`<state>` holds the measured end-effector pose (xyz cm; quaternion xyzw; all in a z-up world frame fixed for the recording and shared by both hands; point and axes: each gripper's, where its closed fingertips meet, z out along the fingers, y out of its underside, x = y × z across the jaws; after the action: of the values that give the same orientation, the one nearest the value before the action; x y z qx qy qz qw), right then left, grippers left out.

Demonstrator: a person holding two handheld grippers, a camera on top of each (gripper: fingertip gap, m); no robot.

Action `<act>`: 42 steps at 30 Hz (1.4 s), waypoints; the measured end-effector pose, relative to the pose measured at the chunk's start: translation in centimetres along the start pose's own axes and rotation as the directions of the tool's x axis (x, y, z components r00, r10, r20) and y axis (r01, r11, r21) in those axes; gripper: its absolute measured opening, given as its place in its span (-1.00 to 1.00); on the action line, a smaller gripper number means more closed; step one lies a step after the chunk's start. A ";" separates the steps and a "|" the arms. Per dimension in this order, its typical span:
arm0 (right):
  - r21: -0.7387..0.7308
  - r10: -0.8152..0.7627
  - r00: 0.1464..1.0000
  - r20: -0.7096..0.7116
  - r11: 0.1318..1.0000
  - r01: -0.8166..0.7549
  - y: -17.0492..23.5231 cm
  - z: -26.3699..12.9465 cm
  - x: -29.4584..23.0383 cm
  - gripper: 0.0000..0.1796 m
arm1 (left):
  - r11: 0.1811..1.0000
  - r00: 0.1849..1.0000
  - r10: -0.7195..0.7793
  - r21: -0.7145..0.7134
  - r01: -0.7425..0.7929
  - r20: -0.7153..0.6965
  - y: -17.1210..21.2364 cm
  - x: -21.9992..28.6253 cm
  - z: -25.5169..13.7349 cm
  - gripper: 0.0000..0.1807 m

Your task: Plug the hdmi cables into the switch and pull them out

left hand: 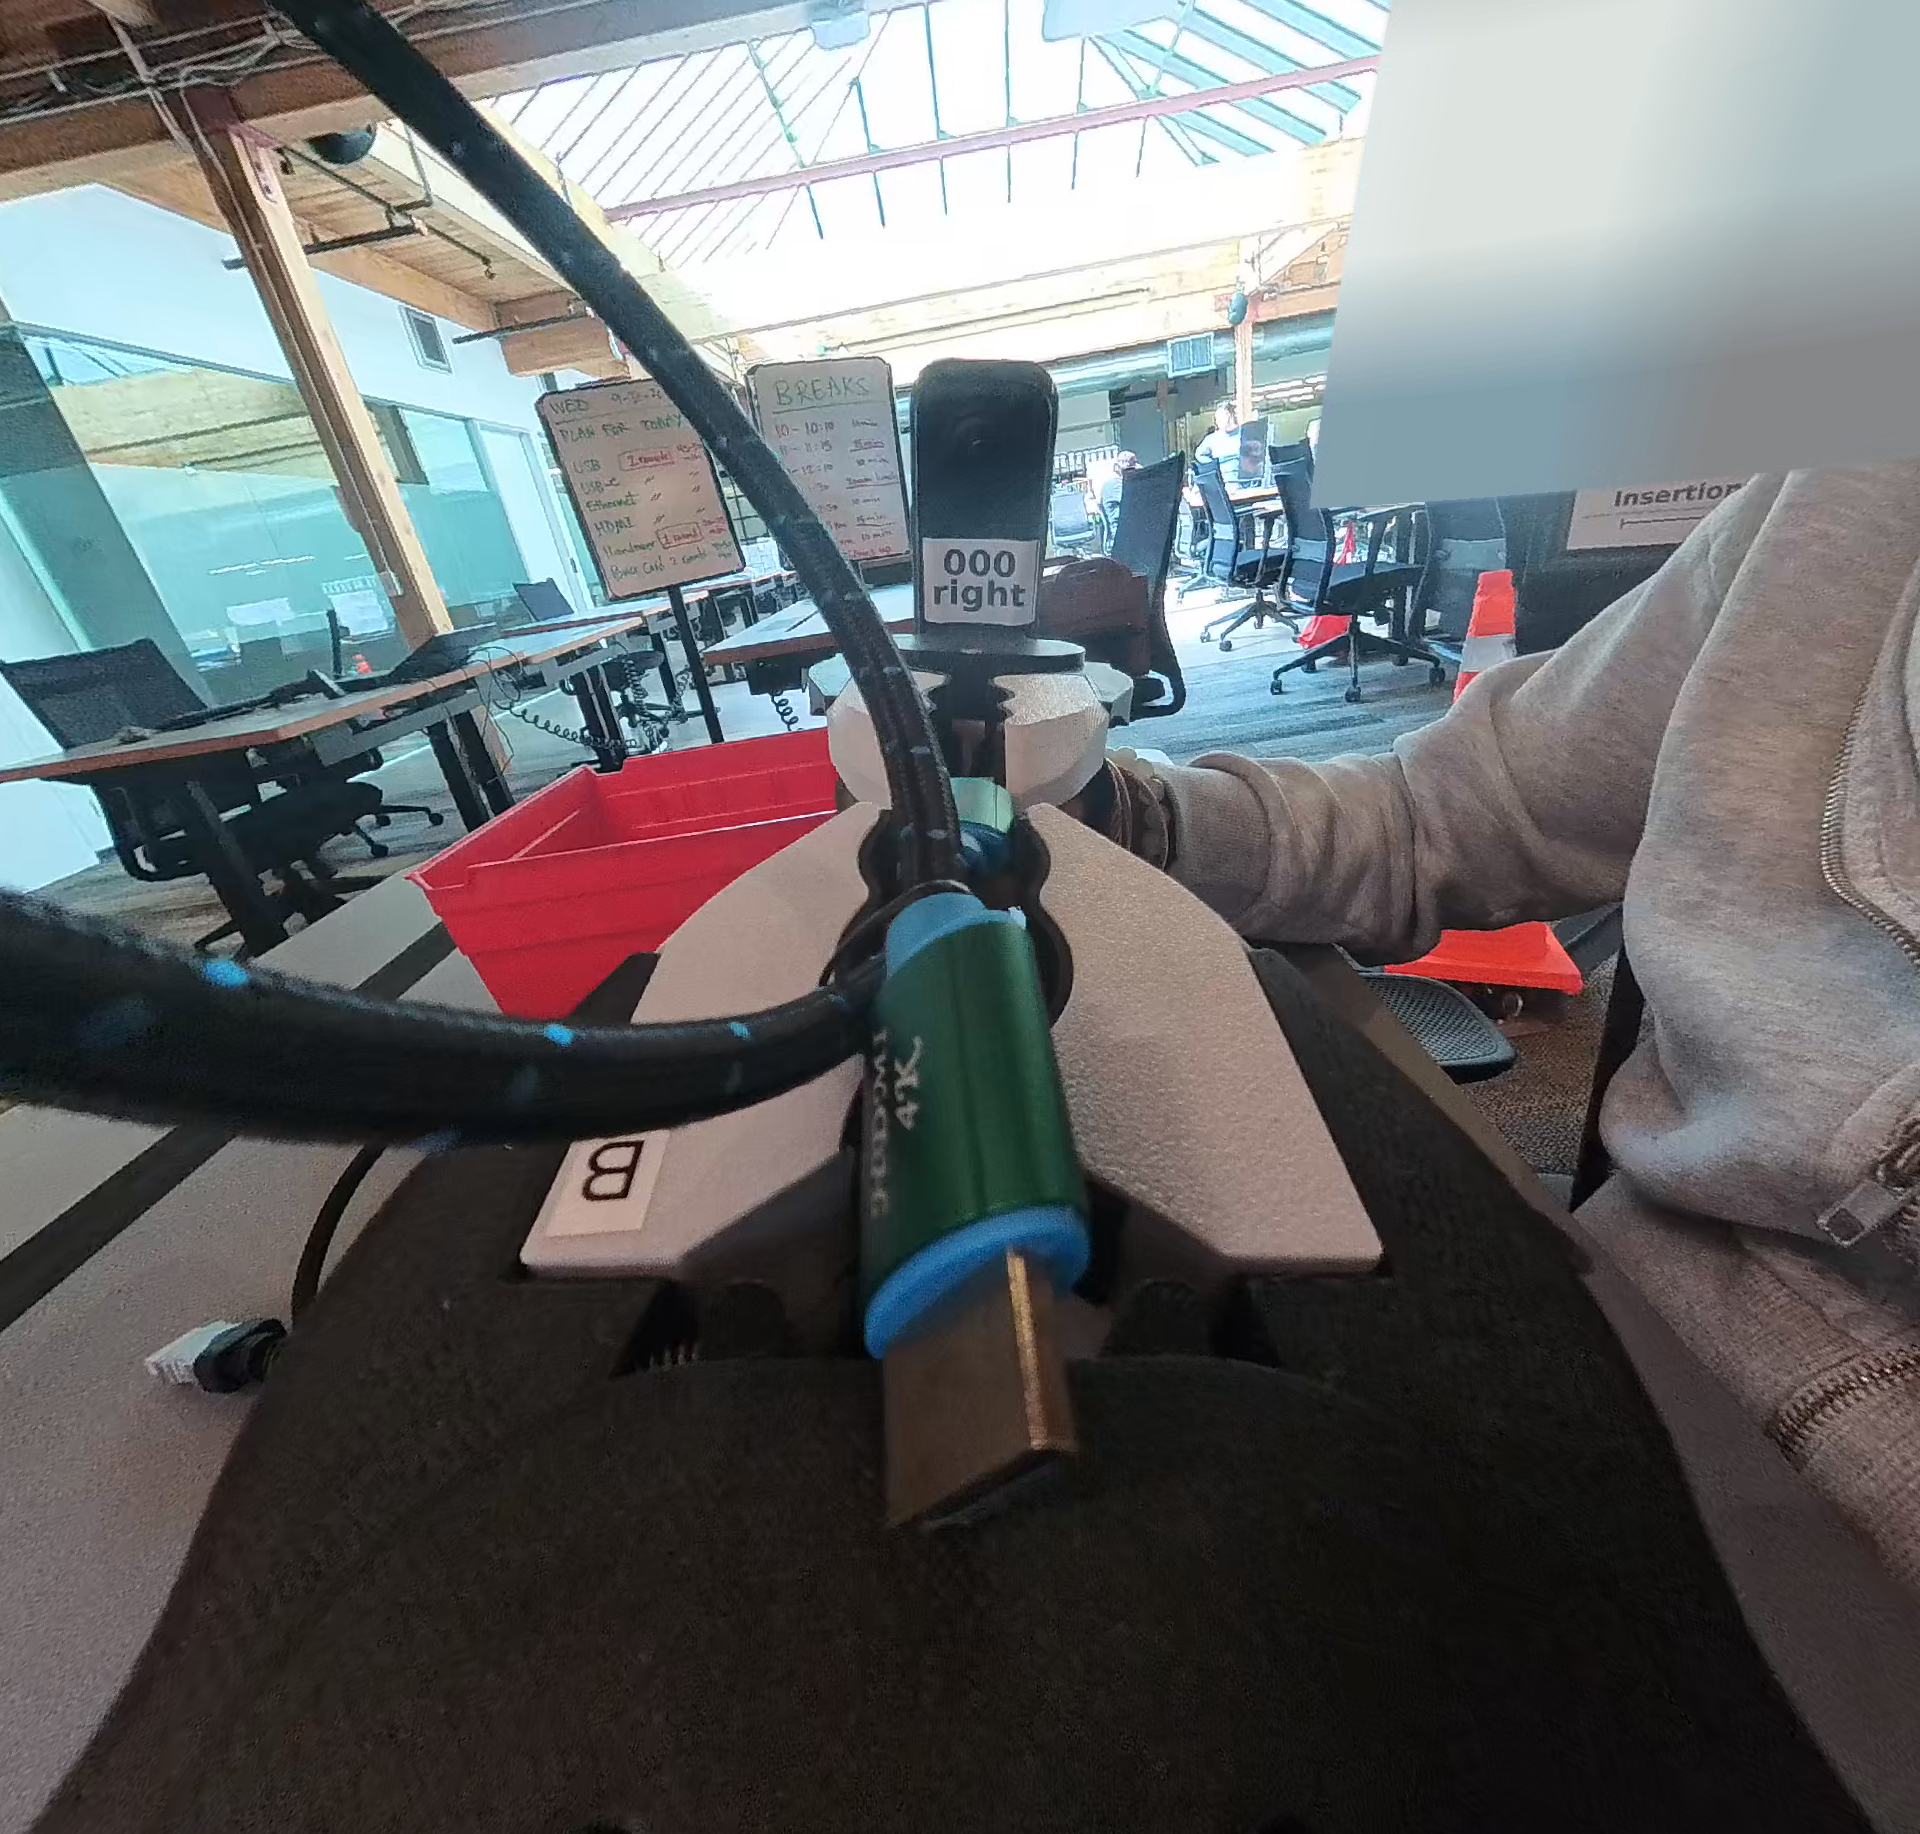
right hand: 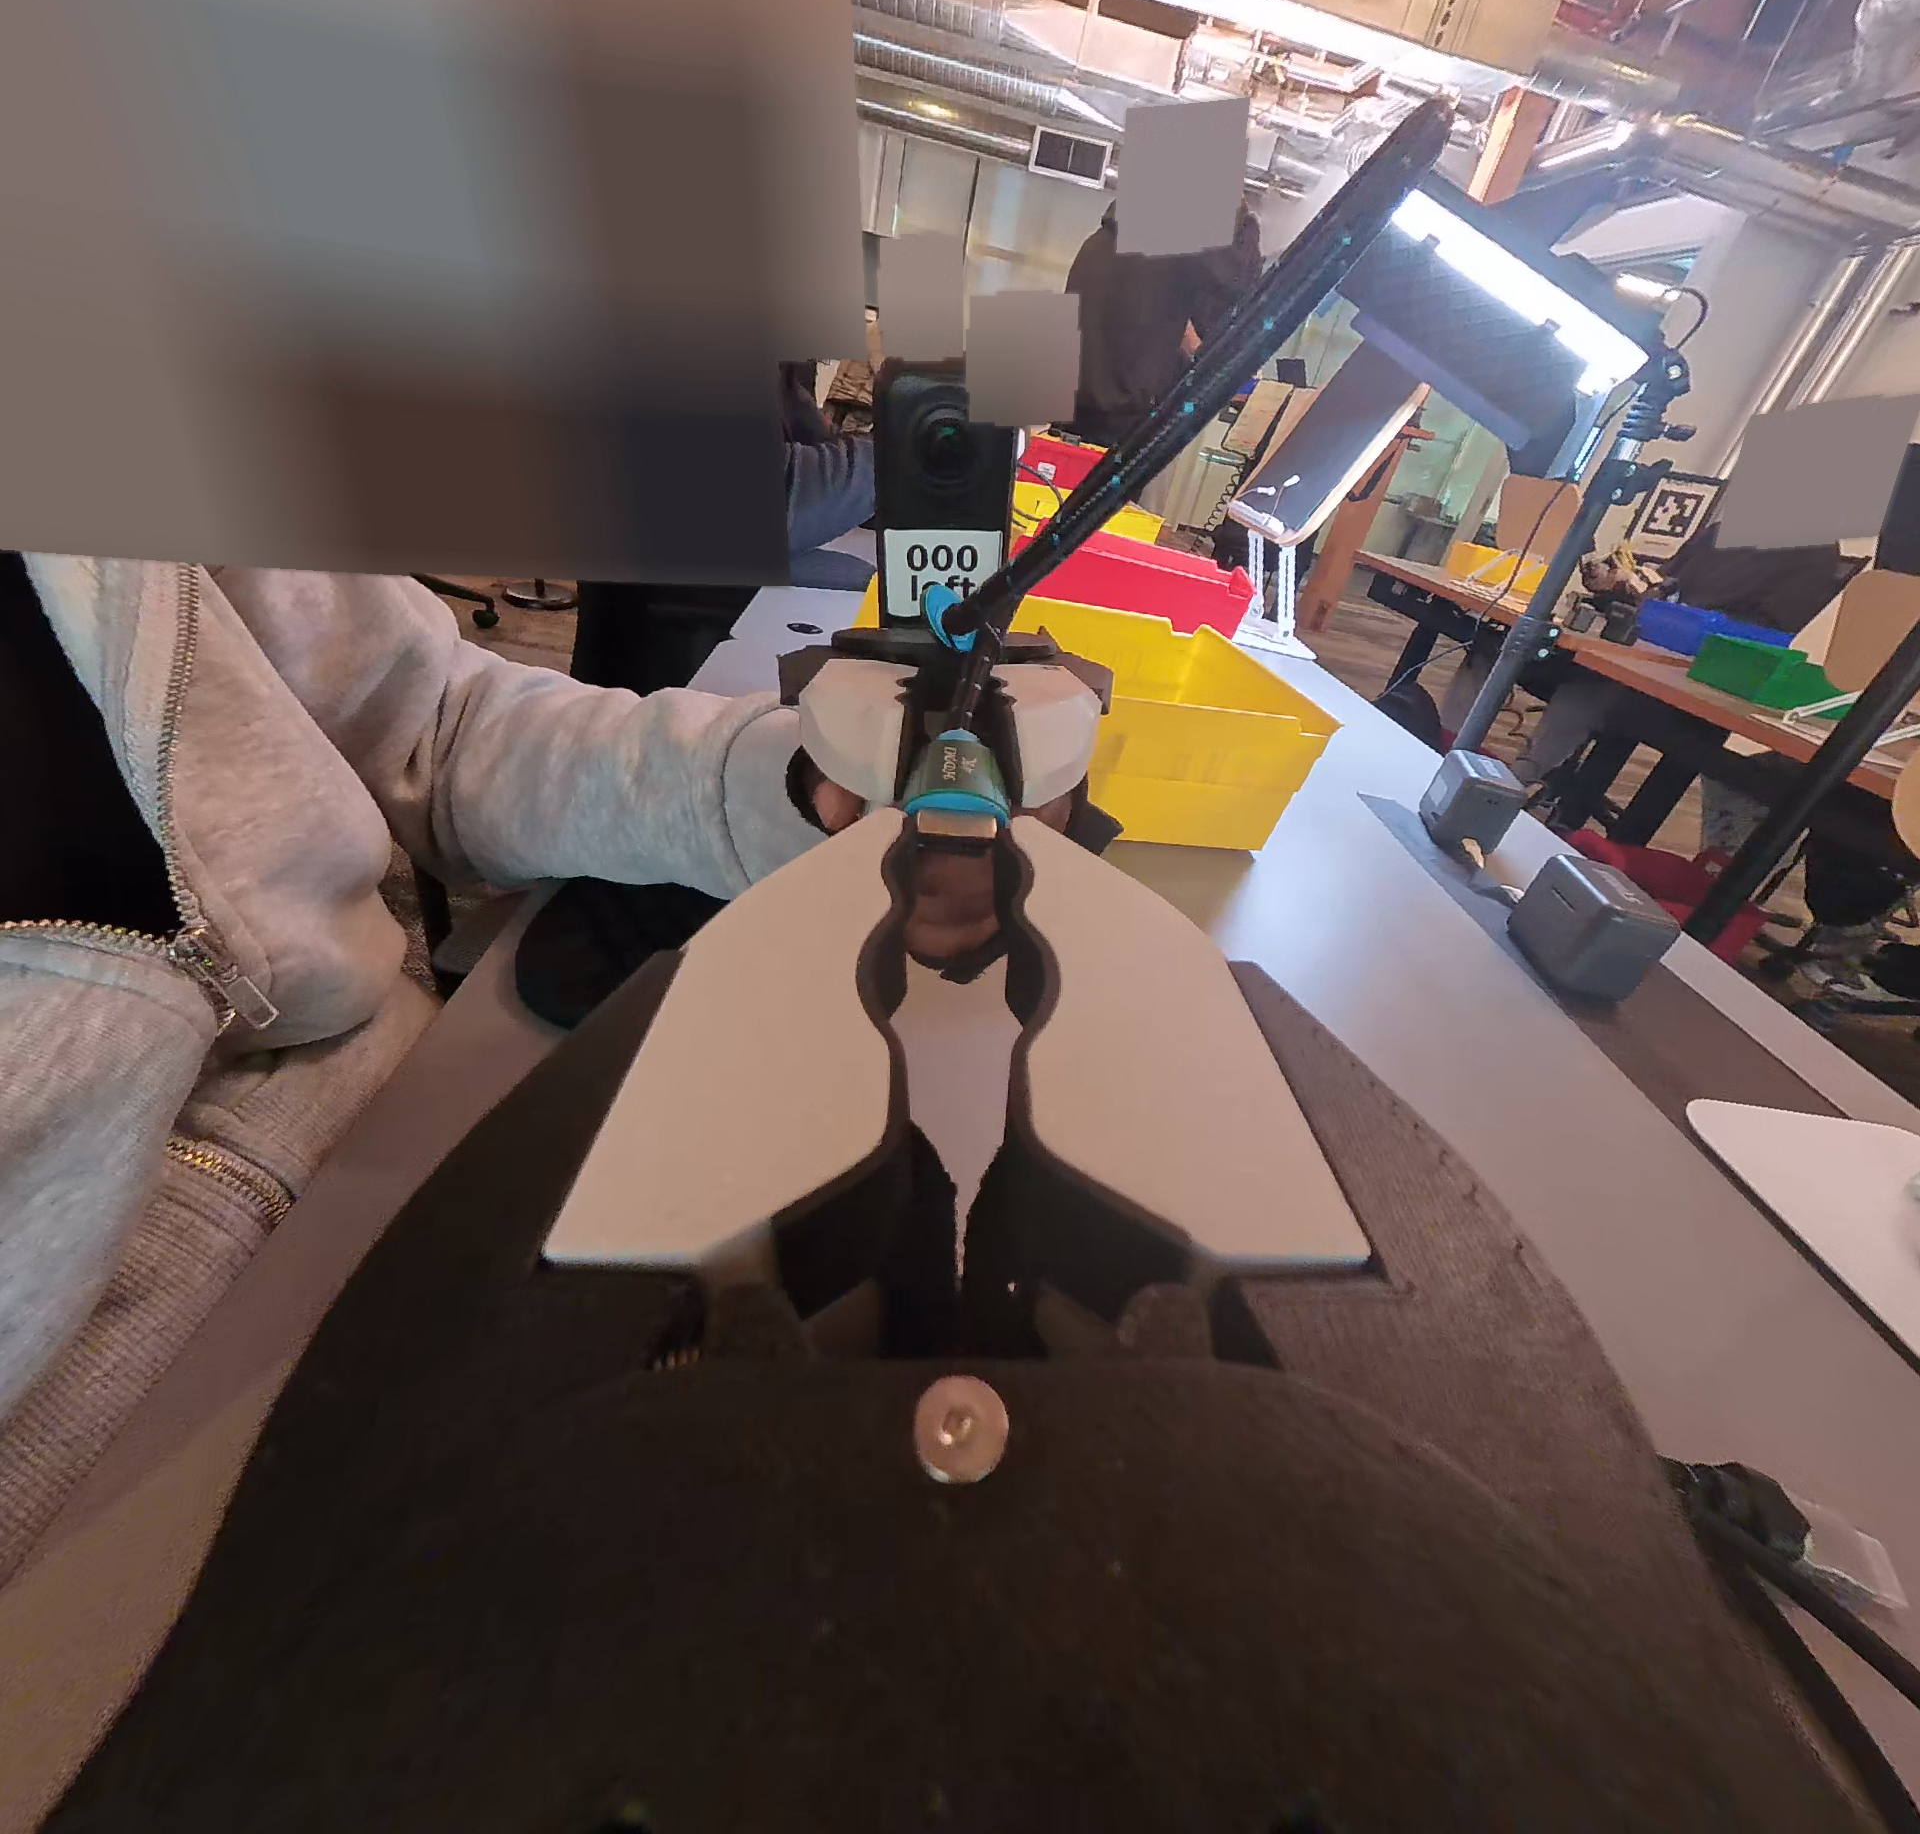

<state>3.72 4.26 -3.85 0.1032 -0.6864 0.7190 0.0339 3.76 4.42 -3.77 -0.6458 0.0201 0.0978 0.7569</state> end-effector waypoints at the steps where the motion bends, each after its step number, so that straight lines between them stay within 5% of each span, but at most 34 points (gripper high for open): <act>1: 0.000 -0.001 1.000 0.000 1.000 0.001 0.0 0.0 0.0 -0.85 | 1.000 1.000 -0.002 -0.001 0.002 0.001 0.0 0.0 0.0 -0.76; 22: -0.054 -0.001 1.000 0.005 0.999 0.002 0.9 0.2 0.2 -0.84 | 0.999 1.000 0.002 -0.051 -0.002 0.010 0.9 -0.1 0.5 -0.79; 25: -0.207 0.107 0.993 -0.040 0.972 -0.113 3.5 -0.8 1.7 -0.49 | 0.999 0.998 0.027 -0.046 -0.024 0.063 0.9 -0.9 0.1 -0.79; 29: -0.518 0.343 0.914 -0.218 0.753 -0.406 11.0 -3.3 3.8 -0.14 | 1.000 0.990 0.022 -0.010 -0.021 0.142 0.2 -2.4 -0.8 -0.77; 33: -0.554 0.579 0.742 -0.337 0.515 -0.654 15.2 -4.3 4.0 -0.03 | 1.000 0.987 0.023 -0.001 -0.023 0.162 0.0 -2.8 -1.1 -0.77; 42: -0.500 0.903 0.375 -0.209 0.230 -0.835 16.3 -3.2 2.4 -0.68 | 0.999 0.988 0.046 -0.027 -0.042 0.148 0.4 -2.4 -0.7 -0.77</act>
<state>-2.09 6.36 -19.49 -0.2653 -0.7946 0.3852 -0.3872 1.46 3.47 -3.86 -0.6453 -0.0231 0.1626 0.7461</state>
